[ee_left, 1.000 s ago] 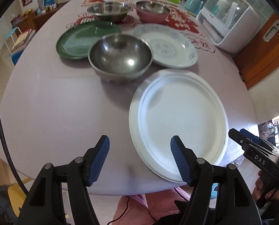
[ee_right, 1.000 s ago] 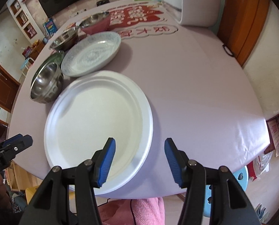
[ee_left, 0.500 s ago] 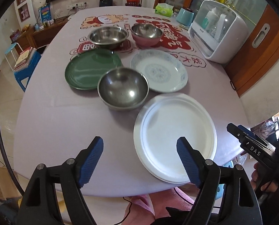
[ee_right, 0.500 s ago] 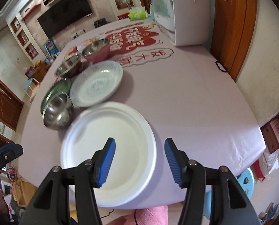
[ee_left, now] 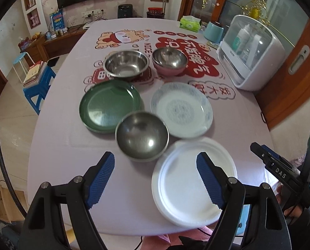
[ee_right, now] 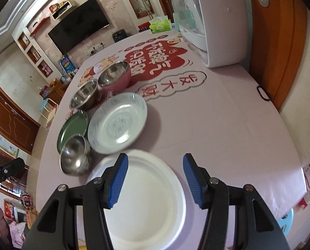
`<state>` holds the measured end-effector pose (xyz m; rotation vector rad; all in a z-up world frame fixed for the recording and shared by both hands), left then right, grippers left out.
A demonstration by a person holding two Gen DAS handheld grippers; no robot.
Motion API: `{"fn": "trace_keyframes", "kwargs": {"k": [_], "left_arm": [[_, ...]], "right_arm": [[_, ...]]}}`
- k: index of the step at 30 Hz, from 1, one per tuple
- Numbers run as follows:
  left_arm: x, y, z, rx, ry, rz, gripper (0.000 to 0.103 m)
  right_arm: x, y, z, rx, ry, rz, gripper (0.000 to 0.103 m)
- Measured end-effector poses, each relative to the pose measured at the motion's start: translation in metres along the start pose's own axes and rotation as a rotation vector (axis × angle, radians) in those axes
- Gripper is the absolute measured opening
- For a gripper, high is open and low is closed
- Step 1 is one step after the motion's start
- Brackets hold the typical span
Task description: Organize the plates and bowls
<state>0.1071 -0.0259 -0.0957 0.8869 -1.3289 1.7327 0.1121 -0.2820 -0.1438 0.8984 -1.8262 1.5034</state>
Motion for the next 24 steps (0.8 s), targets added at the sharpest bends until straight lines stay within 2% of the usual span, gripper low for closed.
{"fn": "trace_keyframes", "kwargs": {"k": [12, 24], "left_arm": [[-0.043, -0.059, 0.028, 0.076, -0.042, -0.035, 0.08], [-0.077, -0.077, 0.041, 0.12, -0.049, -0.065, 0.08]], "right_arm": [[-0.045, -0.044, 0.021, -0.01, -0.154, -0.035, 0.055], [-0.067, -0.049, 0.019, 0.023, -0.267, -0.073, 0.055]]}}
Point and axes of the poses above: each gripper's, at about its wrist camera, not at the fingertips, and x roughly against the way its jaws point, z to its right, y to its underside, the point moved 5 cm from there along -x, roughly the way its jaws point, and after that the axes turned 13 degrees about x, right-handed, at the moved point
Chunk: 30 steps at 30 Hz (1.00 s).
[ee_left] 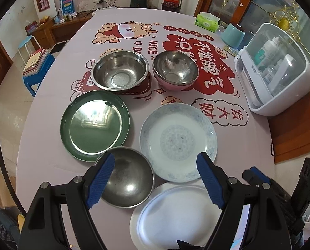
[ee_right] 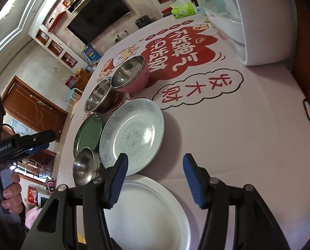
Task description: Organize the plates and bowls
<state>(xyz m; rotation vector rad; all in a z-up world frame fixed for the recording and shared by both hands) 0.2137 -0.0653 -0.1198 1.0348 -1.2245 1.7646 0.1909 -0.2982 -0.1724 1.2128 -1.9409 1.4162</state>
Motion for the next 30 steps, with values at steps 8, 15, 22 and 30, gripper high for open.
{"fn": "trace_keyframes", "kwargs": {"k": [8, 15, 22, 30], "left_arm": [[-0.025, -0.013, 0.002, 0.027, 0.031, -0.026, 0.08], [-0.057, -0.019, -0.003, 0.058, 0.052, -0.085, 0.08], [-0.09, -0.024, -0.009, 0.064, 0.073, -0.15, 0.076], [-0.114, -0.03, -0.012, 0.077, 0.12, -0.207, 0.061]], "right_arm": [[-0.011, -0.001, 0.003, -0.02, -0.042, -0.012, 0.055], [-0.026, -0.001, 0.006, 0.011, -0.054, -0.055, 0.055], [-0.04, 0.003, 0.003, -0.005, -0.103, -0.078, 0.055], [-0.058, 0.001, 0.0, -0.013, -0.141, -0.083, 0.055]]}}
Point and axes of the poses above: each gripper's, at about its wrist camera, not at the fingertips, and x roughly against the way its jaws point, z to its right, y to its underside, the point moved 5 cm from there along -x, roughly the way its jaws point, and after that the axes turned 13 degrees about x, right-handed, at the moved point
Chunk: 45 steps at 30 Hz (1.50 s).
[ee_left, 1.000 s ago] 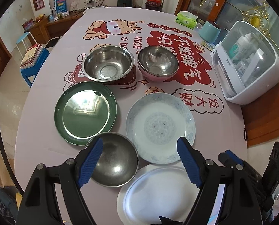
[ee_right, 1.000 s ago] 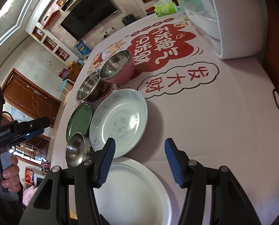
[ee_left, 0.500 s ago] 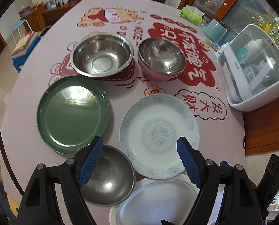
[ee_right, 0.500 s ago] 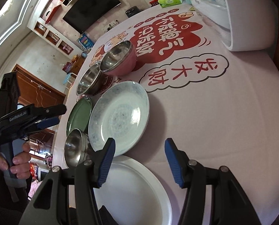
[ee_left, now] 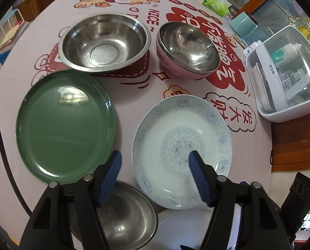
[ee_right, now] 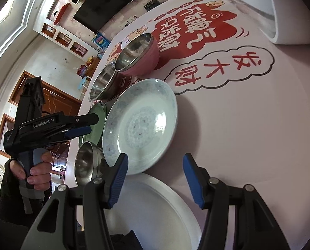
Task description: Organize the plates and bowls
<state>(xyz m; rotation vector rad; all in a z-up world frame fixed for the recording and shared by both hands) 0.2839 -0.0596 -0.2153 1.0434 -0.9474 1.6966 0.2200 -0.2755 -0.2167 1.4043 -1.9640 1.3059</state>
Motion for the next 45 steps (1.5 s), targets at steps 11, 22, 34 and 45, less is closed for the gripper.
{"fn": "trace_keyframes", "kwargs": {"k": [11, 22, 34, 45], "left_arm": [[-0.025, -0.007, 0.002, -0.005, 0.005, -0.068, 0.04], [-0.03, -0.011, 0.005, -0.031, -0.027, -0.065, 0.033], [-0.035, -0.018, -0.013, -0.004, -0.091, -0.059, 0.033], [-0.055, -0.02, -0.013, -0.021, -0.099, -0.115, 0.033]], "right_arm": [[-0.021, -0.003, 0.01, -0.033, -0.018, -0.026, 0.035], [-0.035, -0.008, 0.012, -0.031, -0.038, -0.038, 0.026], [-0.041, -0.009, 0.017, -0.042, -0.047, -0.041, 0.02], [-0.048, -0.011, 0.024, -0.051, -0.042, -0.045, 0.017]]}}
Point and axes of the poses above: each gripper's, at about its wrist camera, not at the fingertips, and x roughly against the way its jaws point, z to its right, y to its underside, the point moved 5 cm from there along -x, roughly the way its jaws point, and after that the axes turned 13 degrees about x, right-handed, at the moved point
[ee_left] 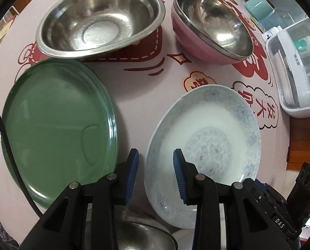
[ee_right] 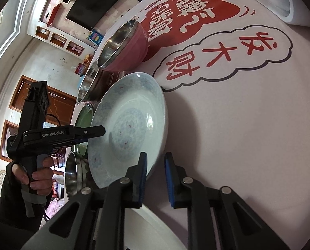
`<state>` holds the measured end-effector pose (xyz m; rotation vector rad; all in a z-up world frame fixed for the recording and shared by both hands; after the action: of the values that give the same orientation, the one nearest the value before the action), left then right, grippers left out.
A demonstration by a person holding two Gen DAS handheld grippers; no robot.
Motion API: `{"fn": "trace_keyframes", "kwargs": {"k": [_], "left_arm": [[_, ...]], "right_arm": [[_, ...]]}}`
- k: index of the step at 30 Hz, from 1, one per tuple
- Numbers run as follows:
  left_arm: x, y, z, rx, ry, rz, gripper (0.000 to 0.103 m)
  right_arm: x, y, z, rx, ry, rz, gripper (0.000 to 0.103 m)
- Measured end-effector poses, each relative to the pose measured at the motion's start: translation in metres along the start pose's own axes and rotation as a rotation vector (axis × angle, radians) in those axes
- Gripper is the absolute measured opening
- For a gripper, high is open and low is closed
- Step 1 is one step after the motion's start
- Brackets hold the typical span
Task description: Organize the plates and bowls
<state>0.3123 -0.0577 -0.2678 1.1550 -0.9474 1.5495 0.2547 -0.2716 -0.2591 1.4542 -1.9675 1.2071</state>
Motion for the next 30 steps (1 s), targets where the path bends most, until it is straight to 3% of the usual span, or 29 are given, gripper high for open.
{"fn": "trace_keyframes", "kwargs": {"k": [17, 30], "left_arm": [[-0.006, -0.001, 0.003, -0.003, 0.029, -0.005, 0.034], [-0.008, 0.0, 0.014, -0.047, 0.005, 0.018, 0.034]], "right_arm": [[-0.014, -0.008, 0.003, 0.012, -0.042, -0.001, 0.016], [-0.011, -0.008, 0.004, 0.035, -0.036, -0.013, 0.016]]}}
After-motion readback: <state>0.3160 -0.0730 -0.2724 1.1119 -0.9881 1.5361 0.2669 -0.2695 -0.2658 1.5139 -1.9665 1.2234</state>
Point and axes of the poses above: each gripper's, at about its wrist camera, not at the fingertips, and x roughly against the way its jaws point, z to its right, y to its underside, the point moved 5 cm from there along -x, roughly the way its jaws point, and after that the axes turned 13 degrees about x, right-handed, at the moved point
